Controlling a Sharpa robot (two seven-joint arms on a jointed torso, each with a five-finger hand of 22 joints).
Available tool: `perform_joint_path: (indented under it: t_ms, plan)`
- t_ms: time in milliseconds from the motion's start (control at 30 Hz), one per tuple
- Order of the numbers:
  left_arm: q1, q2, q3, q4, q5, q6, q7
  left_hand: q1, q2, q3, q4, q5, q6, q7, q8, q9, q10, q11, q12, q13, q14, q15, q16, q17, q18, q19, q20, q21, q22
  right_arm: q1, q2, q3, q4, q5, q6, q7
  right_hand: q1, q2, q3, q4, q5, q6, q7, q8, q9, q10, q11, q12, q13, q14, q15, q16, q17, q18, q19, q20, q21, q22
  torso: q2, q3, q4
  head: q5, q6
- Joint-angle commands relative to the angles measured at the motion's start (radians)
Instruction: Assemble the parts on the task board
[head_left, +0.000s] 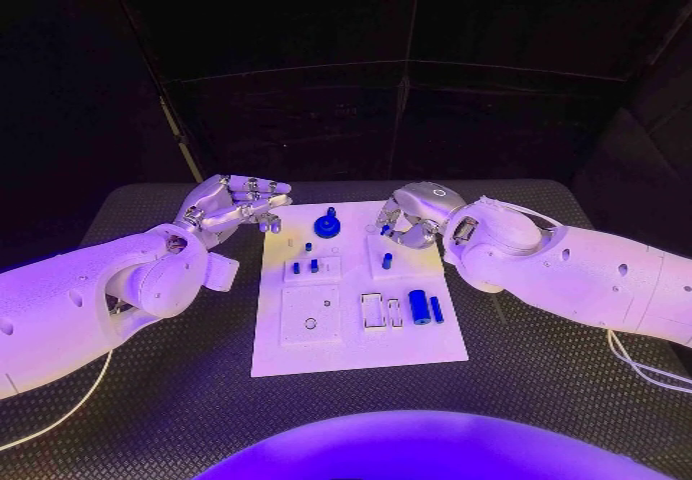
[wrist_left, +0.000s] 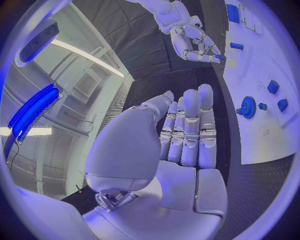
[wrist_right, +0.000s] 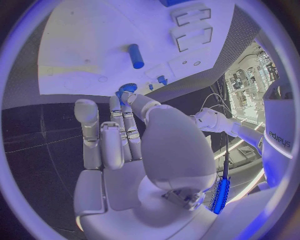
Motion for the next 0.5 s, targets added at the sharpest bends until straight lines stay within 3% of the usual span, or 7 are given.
perform_joint_path:
  t_ms: [33, 167, 367, 500]
  plan:
    - [0.001, 0.004, 0.001, 0.001, 0.005, 0.006, 0.014, 0.001, 0.005, 0.001, -0.005, -0.003, 0.002, 0.008, -0.006, -0.001, -0.003, 0.002, 0.004, 0.001, -0.006, -0.001, -0.004, -0.001, 0.013, -0.004, 0.000, -0.005, -0.001, 0.002, 0.009, 0.000, 0.023, 0.046, -0.024, 0.022, -0.004, -0.002, 0.002, -0.002, 0.005, 0.000, 0.005, -0.002, 0.001, 0.001, 0.005, -0.004, -0.001, 0.058, -0.006, 0.003, 0.018, -0.019, 0.007, 0.001, 0.004, 0.000, 0.002, -0.0004, 0.0012, 0.011, -0.003]
    - [0.001, 0.011, 0.001, -0.001, 0.005, 0.005, 0.015, 0.001, 0.005, 0.001, -0.005, -0.003, 0.002, 0.008, -0.006, -0.001, -0.003, 0.002, 0.004, 0.001, -0.006, -0.001, -0.004, -0.001, 0.013, -0.004, 0.000, -0.005, -0.001, 0.000, 0.042, -0.001, 0.036, 0.065, -0.001, 0.032, -0.005, -0.002, 0.002, -0.002, 0.005, 0.000, 0.005, -0.002, 0.001, 0.001, 0.005, -0.005, -0.001, 0.058, -0.005, 0.002, 0.016, -0.018, 0.006, 0.001, 0.003, -0.003, 0.003, -0.0008, 0.0020, 0.030, -0.007]
    - [0.001, 0.018, 0.001, -0.002, 0.005, 0.004, 0.016, 0.000, 0.005, 0.000, -0.004, -0.003, 0.002, 0.009, -0.006, -0.001, -0.003, 0.002, 0.005, 0.002, -0.005, -0.001, -0.004, -0.002, 0.013, -0.004, 0.001, -0.006, -0.002, -0.024, 0.083, -0.003, 0.051, 0.036, 0.031, 0.034, -0.006, -0.002, 0.002, -0.001, 0.005, 0.000, 0.005, -0.002, 0.001, 0.001, 0.005, -0.005, -0.001, 0.058, -0.005, 0.002, 0.016, -0.018, 0.004, 0.001, 0.001, -0.006, 0.002, -0.0012, 0.0025, 0.059, -0.025]
    - [0.002, 0.023, 0.001, -0.003, 0.006, 0.002, 0.017, 0.000, 0.005, 0.000, -0.004, -0.003, 0.002, 0.009, -0.006, -0.001, -0.003, 0.002, 0.005, 0.002, -0.005, -0.001, -0.004, -0.002, 0.013, -0.004, 0.001, -0.006, -0.002, -0.035, 0.103, -0.030, 0.055, 0.003, 0.056, 0.033, -0.008, -0.002, 0.001, 0.000, 0.001, 0.000, 0.005, -0.003, 0.001, 0.001, 0.006, -0.007, -0.002, 0.058, -0.005, 0.002, 0.016, -0.018, 0.004, 0.002, 0.001, -0.006, 0.001, -0.0012, 0.0008, 0.070, -0.035]
